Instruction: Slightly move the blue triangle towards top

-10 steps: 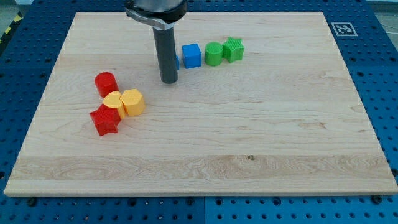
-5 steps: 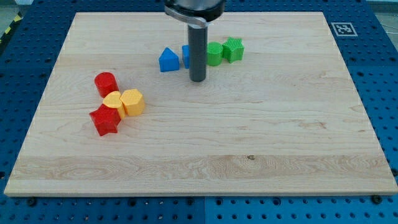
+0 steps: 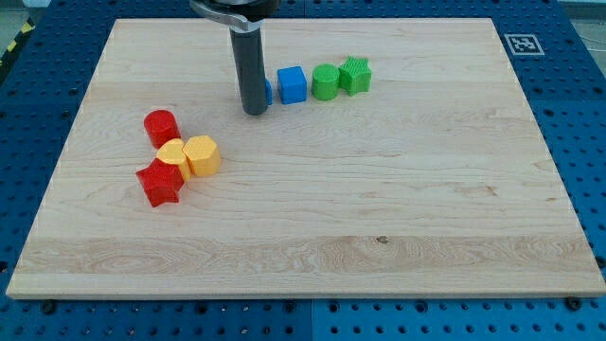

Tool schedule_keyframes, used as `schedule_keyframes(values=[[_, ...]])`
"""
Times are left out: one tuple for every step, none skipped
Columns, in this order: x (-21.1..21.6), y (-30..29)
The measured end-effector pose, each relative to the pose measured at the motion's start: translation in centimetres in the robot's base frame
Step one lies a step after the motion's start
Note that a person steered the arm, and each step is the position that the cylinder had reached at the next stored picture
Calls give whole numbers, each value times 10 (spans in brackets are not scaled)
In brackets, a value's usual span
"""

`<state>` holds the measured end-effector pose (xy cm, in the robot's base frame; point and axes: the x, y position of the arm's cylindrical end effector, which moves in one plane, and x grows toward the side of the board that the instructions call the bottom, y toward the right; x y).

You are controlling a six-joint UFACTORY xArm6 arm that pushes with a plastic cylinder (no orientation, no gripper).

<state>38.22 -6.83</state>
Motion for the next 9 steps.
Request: schedule_keyframes(values=[[0, 8], [0, 18], [-3, 13], [-10, -13], [-22, -21], [-24, -20], [-24, -14], [-18, -9], [-14, 9]])
